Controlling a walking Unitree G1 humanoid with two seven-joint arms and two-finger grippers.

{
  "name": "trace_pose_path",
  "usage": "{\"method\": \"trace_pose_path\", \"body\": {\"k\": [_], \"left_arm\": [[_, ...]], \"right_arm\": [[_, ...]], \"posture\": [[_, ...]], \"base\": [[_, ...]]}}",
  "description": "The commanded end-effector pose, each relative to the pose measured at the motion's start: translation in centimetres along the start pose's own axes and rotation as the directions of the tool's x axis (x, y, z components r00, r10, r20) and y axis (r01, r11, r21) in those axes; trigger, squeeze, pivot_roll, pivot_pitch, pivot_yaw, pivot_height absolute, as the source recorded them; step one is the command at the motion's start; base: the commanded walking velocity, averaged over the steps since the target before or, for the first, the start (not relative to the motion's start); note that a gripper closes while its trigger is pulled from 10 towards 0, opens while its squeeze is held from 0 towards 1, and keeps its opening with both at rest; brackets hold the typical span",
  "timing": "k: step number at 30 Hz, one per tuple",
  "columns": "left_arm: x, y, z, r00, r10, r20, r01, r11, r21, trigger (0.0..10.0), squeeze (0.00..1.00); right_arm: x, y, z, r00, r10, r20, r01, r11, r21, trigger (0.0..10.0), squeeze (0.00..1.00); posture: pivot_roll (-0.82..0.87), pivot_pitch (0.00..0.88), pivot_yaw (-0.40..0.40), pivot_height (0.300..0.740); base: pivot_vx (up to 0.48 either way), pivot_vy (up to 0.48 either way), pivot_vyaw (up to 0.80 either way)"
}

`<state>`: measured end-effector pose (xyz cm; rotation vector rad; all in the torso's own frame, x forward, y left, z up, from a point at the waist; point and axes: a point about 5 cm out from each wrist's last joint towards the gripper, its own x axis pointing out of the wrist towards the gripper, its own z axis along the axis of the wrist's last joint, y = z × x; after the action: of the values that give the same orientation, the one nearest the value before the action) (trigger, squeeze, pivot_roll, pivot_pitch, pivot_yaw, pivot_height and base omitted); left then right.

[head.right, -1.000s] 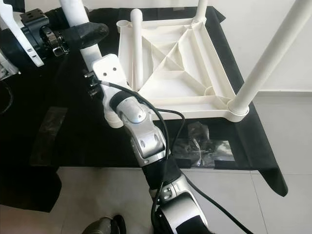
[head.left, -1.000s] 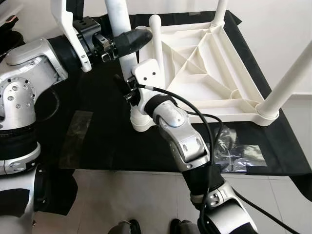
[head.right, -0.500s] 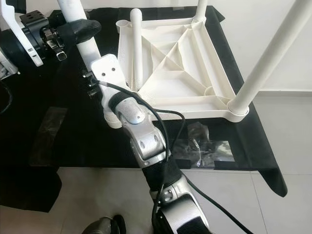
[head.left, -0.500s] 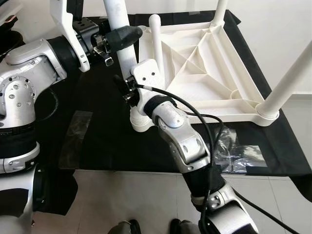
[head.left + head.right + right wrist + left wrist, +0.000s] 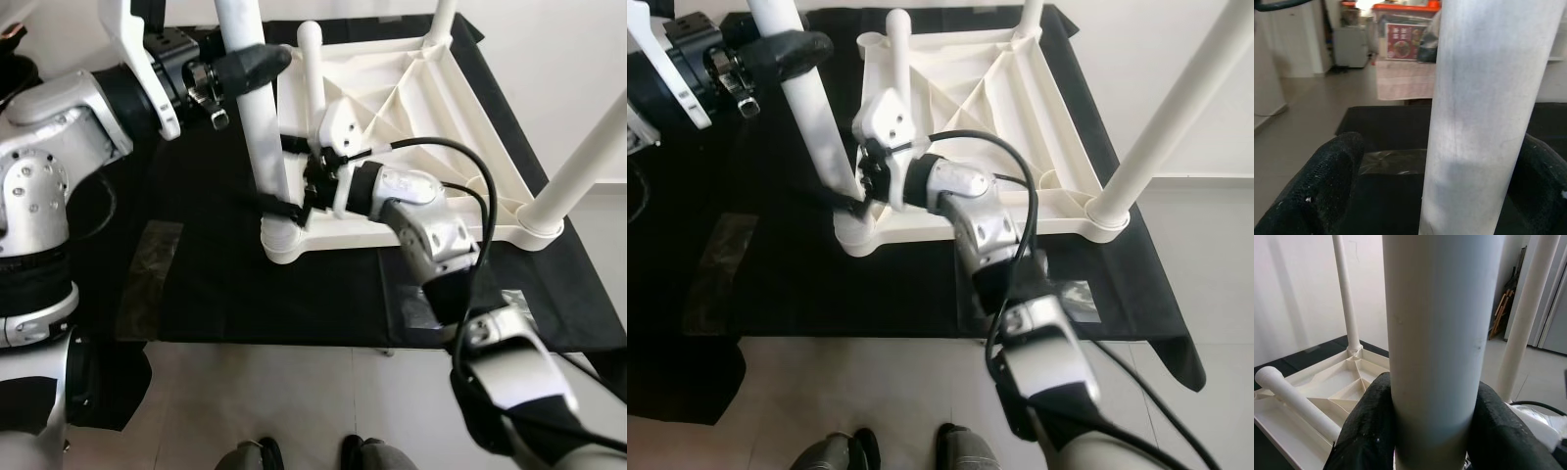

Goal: Building children table

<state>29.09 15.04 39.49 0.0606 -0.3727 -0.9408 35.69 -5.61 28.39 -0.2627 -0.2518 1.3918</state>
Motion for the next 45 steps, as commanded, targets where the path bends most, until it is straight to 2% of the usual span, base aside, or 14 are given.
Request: {"method": "trace_pose_path", "body": {"k": [1, 4, 5, 22, 23, 24, 25, 33, 34, 35, 36, 37, 39, 45], "left_arm": [[0.0, -0.4, -0.5, 0.999, -0.031, -0.027, 0.031, 0.999, -0.019, 0.0, 0.00], [0.1, -0.5, -0.4, 0.999, -0.041, -0.031, 0.041, 0.999, -0.020, 0.0, 0.00], [0.1, -0.7, -0.4, 0.998, -0.051, -0.032, 0.050, 0.999, -0.022, 0.0, 0.00], [0.5, -1.5, -0.5, 0.995, -0.101, -0.019, 0.101, 0.995, 0.013, 0.0, 0.00], [0.5, -1.5, -0.5, 0.996, -0.090, -0.017, 0.091, 0.996, 0.021, 4.7, 1.00], [0.5, -1.5, -0.5, 0.996, -0.090, -0.017, 0.091, 0.996, 0.021, 4.7, 1.00], [0.5, -1.3, -0.5, 0.997, -0.080, -0.009, 0.080, 0.997, 0.017, 10.0, 1.00], [0.5, -0.6, -0.4, 1.000, -0.014, -0.005, 0.013, 1.000, -0.006, 10.0, 1.00], [0.4, -0.6, -0.4, 1.000, -0.015, -0.007, 0.015, 1.000, -0.018, 10.0, 0.00], [0.4, -0.6, -0.4, 1.000, -0.015, -0.007, 0.015, 1.000, -0.018, 10.0, 0.00], [0.4, -0.5, -0.4, 1.000, -0.017, -0.009, 0.016, 0.999, -0.030, 10.0, 0.00], [0.4, -0.5, -0.4, 1.000, -0.017, -0.009, 0.016, 0.999, -0.030, 10.0, 0.00], [0.4, -0.3, -0.5, 1.000, -0.011, -0.009, 0.011, 0.999, -0.040, 10.0, 0.00], [0.4, -0.2, -0.6, 1.000, -0.006, -0.009, 0.005, 0.999, -0.033, 10.0, 0.00]], "right_arm": [[0.8, 0.2, 0.5, 0.997, 0.071, 0.014, -0.071, 0.997, -0.002, 10.0, 0.00], [1.1, -0.2, 0.7, 0.995, 0.097, 0.030, -0.097, 0.995, 0.026, 10.0, 0.00], [1.3, -0.4, 0.7, 0.993, 0.116, 0.032, -0.117, 0.993, 0.034, 0.0, 0.00], [2.1, -0.3, -0.1, 0.974, 0.226, 0.029, -0.227, 0.972, 0.052, 0.0, 0.00], [2.1, -0.4, -0.2, 0.981, 0.195, 0.021, -0.195, 0.980, 0.047, 0.0, 0.00], [2.1, -0.4, -0.2, 0.981, 0.195, 0.021, -0.195, 0.980, 0.047, 0.0, 0.00], [2.2, -0.6, -0.5, 0.991, 0.130, 0.005, -0.130, 0.990, 0.049, 0.0, 0.00], [3.4, 0.7, -2.3, 0.996, -0.070, -0.050, 0.074, 0.993, 0.092, 0.0, 0.00], [3.8, 1.4, -2.9, 0.991, -0.119, -0.062, 0.127, 0.983, 0.136, 0.0, 0.00], [3.8, 1.4, -2.9, 0.991, -0.119, -0.062, 0.127, 0.983, 0.136, 0.0, 0.00], [4.4, 3.1, -5.3, 0.906, -0.406, -0.119, 0.422, 0.885, 0.197, 0.0, 0.00], [4.4, 3.1, -5.3, 0.906, -0.406, -0.119, 0.422, 0.885, 0.197, 0.0, 0.00], [4.4, 6.9, -7.7, 0.692, -0.700, -0.175, 0.722, 0.676, 0.149, 0.0, 0.00], [5.6, 7.0, -7.3, 0.671, -0.728, -0.139, 0.742, 0.660, 0.119, 0.0, 0.00]], "posture": [[-0.09, 0.182, 0.019, 0.740], [-0.08, 0.182, 0.022, 0.740], [-0.08, 0.181, 0.022, 0.740], [-0.09, 0.190, 0.027, 0.740], [-0.10, 0.189, 0.025, 0.740], [-0.10, 0.189, 0.025, 0.740], [-0.11, 0.188, 0.021, 0.740], [-0.12, 0.192, 0.014, 0.740], [-0.11, 0.191, 0.012, 0.740], [-0.11, 0.191, 0.012, 0.740], [-0.10, 0.187, 0.007, 0.740], [-0.10, 0.187, 0.007, 0.740], [-0.10, 0.175, 0.017, 0.740], [-0.11, 0.161, 0.014, 0.740]], "base": [[0.000, 0.000, 0.00], [0.000, 0.000, 0.00], [0.000, 0.000, 0.00], [0.000, 0.000, 0.00], [0.000, 0.000, 0.00], [0.000, 0.000, 0.00], [0.000, 0.000, 0.00], [0.000, 0.000, 0.00], [0.000, 0.000, 0.00], [0.000, 0.000, 0.00], [0.000, 0.000, 0.00], [0.000, 0.000, 0.00], [0.000, 0.000, 0.00], [0.000, 0.000, 0.00]]}}
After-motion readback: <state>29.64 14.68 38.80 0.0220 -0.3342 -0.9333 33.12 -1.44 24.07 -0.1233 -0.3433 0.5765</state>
